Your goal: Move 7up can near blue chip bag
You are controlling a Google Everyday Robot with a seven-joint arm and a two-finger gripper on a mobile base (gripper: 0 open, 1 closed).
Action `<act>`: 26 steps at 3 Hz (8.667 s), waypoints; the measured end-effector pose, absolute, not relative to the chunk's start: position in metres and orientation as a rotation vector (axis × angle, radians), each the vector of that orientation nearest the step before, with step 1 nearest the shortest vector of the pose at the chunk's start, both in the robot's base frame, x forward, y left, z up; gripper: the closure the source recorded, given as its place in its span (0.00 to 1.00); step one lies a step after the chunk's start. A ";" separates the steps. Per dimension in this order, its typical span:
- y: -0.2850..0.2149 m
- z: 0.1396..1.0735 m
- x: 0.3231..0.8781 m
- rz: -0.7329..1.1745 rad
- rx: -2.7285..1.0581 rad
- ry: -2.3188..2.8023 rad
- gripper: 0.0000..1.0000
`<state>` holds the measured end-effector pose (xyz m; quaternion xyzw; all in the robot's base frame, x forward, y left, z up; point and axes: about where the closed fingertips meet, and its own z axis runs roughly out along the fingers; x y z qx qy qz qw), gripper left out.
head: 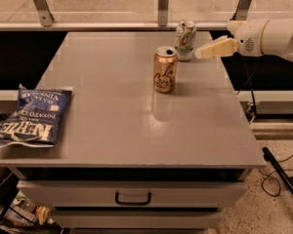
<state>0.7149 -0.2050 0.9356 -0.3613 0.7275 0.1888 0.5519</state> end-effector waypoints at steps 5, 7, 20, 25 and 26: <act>-0.165 0.891 0.795 0.593 -0.743 1.609 0.00; -0.144 0.896 0.812 0.640 -0.739 1.544 0.00; -0.140 1.015 0.719 0.550 -0.725 1.514 1.00; -0.040 1.037 0.607 0.571 -0.852 1.484 1.00; -0.019 1.027 0.586 0.580 -0.870 1.467 1.00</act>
Offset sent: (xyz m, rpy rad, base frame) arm 0.0631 0.0194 -0.0246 0.1067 -0.0436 -0.0081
